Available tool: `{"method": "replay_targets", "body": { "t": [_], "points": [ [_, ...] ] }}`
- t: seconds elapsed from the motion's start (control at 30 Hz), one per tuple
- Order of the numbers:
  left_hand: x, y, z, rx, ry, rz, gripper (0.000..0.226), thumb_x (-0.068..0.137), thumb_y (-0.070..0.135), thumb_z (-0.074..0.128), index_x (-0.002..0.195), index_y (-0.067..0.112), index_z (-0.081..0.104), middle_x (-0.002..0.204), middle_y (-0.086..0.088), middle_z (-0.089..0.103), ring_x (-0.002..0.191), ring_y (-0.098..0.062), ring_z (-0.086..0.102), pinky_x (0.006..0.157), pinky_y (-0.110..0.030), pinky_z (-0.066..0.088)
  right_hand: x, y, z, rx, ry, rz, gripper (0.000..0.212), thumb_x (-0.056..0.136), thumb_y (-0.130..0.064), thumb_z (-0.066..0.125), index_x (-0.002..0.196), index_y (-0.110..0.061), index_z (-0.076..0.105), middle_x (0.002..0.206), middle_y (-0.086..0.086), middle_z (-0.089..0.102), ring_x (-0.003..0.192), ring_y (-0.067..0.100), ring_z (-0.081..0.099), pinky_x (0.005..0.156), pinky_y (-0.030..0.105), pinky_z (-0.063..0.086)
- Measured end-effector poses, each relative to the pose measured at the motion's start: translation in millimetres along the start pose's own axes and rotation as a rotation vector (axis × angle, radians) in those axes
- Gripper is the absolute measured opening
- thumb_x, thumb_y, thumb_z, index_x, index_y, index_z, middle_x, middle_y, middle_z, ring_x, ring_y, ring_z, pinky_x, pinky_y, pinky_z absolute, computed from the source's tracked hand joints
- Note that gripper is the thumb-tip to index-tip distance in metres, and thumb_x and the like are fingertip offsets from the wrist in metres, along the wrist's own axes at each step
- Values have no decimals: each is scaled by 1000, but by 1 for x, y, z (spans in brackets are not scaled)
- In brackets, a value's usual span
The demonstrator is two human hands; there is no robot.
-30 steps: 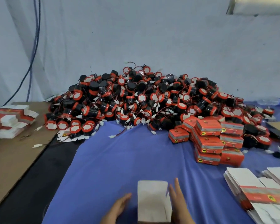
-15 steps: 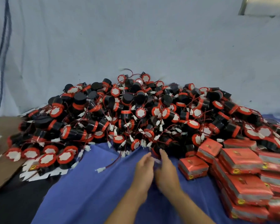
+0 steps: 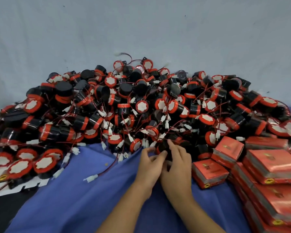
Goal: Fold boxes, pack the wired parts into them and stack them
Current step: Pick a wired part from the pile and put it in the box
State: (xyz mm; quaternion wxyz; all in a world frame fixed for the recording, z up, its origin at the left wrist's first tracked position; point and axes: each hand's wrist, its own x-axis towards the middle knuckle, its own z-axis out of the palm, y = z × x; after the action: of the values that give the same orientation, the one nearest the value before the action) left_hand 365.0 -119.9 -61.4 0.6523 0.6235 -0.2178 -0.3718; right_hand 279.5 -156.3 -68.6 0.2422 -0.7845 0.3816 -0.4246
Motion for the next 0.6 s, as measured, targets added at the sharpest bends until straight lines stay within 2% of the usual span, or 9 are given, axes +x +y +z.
{"method": "replay_targets", "body": {
  "t": [0.07, 0.17, 0.2, 0.27, 0.3, 0.37, 0.43, 0.5, 0.6],
  "points": [
    [-12, 2, -2, -8, -61, 42, 44, 93, 24, 72, 124, 46, 50, 101, 4, 76, 91, -9, 74, 67, -19, 58, -10, -8, -8, -58, 32, -124, 65, 79, 0, 73, 138, -22, 59, 134, -3, 55, 124, 19, 43, 102, 40, 46],
    [-41, 11, -12, 42, -105, 96, 50, 91, 19, 74, 132, 41, 55, 117, 5, 73, 103, -11, 71, 84, -29, 61, -28, -20, -23, -92, -13, -242, 70, 72, 2, 77, 134, -27, 62, 134, -11, 54, 125, 23, 44, 103, 44, 42],
    [-52, 15, -18, 78, -76, 125, 46, 90, 22, 75, 129, 40, 59, 115, 6, 73, 102, -10, 72, 85, -30, 61, -32, -25, -31, -37, -57, -269, 72, 75, 3, 76, 136, -31, 59, 136, -19, 50, 128, 17, 41, 105, 41, 42],
    [-82, 26, -31, 161, 30, 185, 38, 83, 36, 80, 118, 43, 66, 113, 9, 73, 100, -8, 70, 87, -32, 60, -43, -35, -49, 91, -131, -289, 74, 85, -4, 74, 141, -45, 47, 140, -35, 33, 133, -2, 33, 106, 22, 39],
    [-98, 33, -37, 194, 86, 193, 36, 80, 44, 81, 114, 43, 69, 112, 9, 72, 100, -8, 69, 89, -35, 59, -49, -41, -60, 124, -146, -282, 72, 90, -14, 74, 143, -50, 42, 144, -37, 25, 135, -9, 27, 103, 15, 36],
    [-132, 47, -47, 185, 129, 165, 37, 73, 56, 83, 104, 39, 75, 104, 10, 74, 98, -8, 68, 93, -41, 56, -64, -53, -84, 146, -213, -208, 65, 94, -35, 69, 142, -62, 34, 149, -36, 21, 137, -16, 20, 102, 12, 33],
    [-166, 58, -52, 123, 108, 110, 51, 65, 61, 85, 103, 28, 75, 94, 6, 77, 95, -13, 71, 92, -42, 56, -76, -66, -108, 206, -330, -142, 49, 97, -40, 64, 128, -71, 41, 140, -41, 37, 132, -17, 31, 105, 19, 40],
    [-199, 67, -57, 91, 75, 90, 67, 61, 63, 83, 113, 24, 69, 88, 3, 76, 89, -15, 73, 90, -38, 57, -86, -78, -132, 238, -293, -175, 33, 100, -33, 61, 114, -63, 57, 118, -43, 56, 117, -14, 50, 97, 23, 48],
    [-249, 83, -63, 205, -43, 190, 76, 57, 74, 82, 123, 57, 48, 106, 18, 68, 87, -10, 74, 80, -28, 59, -102, -104, -168, 183, -194, -267, 35, 100, -25, 62, 105, -60, 64, 103, -43, 61, 102, -8, 58, 85, 16, 47]
  ]
}}
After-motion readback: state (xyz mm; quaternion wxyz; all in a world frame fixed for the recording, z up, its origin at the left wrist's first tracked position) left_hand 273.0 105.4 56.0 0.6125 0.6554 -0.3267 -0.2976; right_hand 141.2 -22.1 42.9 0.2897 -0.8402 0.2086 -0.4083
